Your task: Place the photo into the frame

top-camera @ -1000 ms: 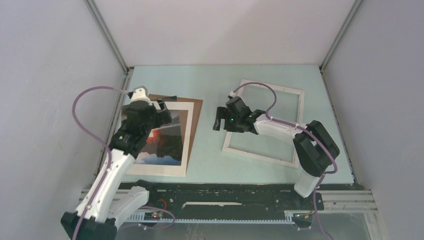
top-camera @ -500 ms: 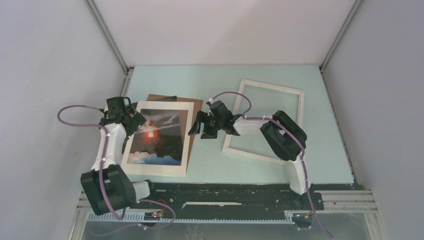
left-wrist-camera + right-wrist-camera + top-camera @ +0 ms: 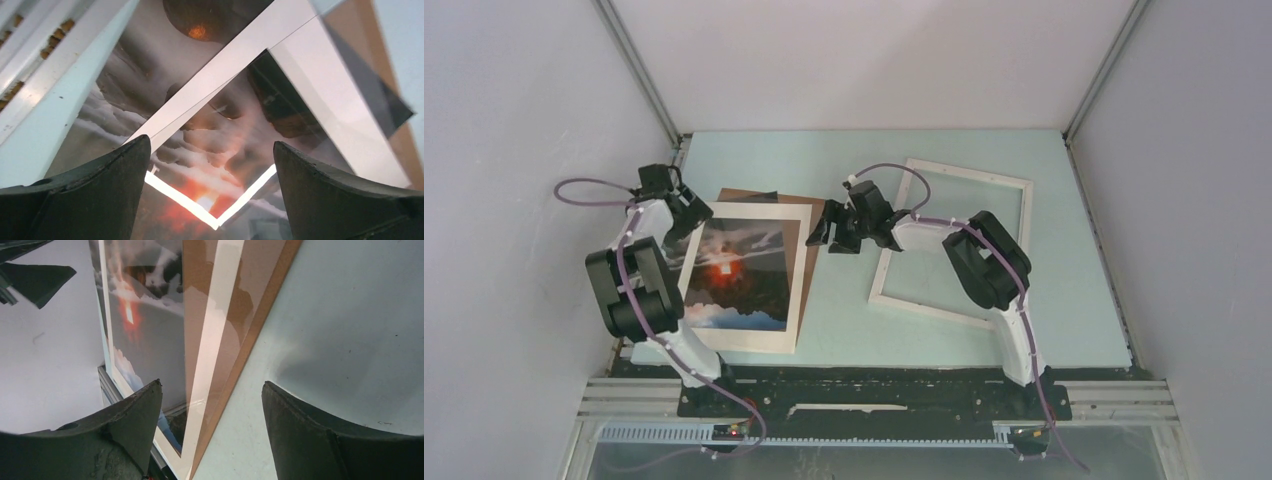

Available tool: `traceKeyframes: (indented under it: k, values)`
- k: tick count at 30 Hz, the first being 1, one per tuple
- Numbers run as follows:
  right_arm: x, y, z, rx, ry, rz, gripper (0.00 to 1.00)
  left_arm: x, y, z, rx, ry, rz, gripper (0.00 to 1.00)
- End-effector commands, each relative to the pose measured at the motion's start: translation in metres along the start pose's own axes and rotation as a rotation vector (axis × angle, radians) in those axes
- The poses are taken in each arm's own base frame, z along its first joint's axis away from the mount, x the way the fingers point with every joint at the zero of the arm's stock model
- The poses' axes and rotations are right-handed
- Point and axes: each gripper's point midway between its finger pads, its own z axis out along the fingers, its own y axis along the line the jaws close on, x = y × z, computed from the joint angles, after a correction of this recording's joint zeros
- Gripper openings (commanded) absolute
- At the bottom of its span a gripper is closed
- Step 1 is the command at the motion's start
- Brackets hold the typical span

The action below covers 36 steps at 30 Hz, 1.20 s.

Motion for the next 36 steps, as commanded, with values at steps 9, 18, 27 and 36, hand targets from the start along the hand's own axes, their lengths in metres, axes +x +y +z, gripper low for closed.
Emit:
traceKeyframes:
  k: [9, 18, 27, 36]
  values:
    - [-0.007, 0.003, 0.013, -0.004, 0.022, -0.013, 0.77, -0.014, -0.025, 0.036, 0.097, 0.095, 0.106, 1.0]
    - [-0.007, -0.001, 0.021, -0.01, 0.038, -0.006, 0.78, -0.004, -0.019, 0.052, 0.097, 0.194, 0.019, 1.0]
    - [-0.007, 0.003, 0.025, -0.027, 0.045, 0.024, 0.78, 0.039, -0.022, 0.047, 0.147, 0.342, -0.055, 1.0]
    - [-0.01, 0.008, 0.019, -0.106, 0.032, 0.105, 0.78, 0.054, -0.025, 0.044, 0.179, 0.375, -0.064, 1.0]
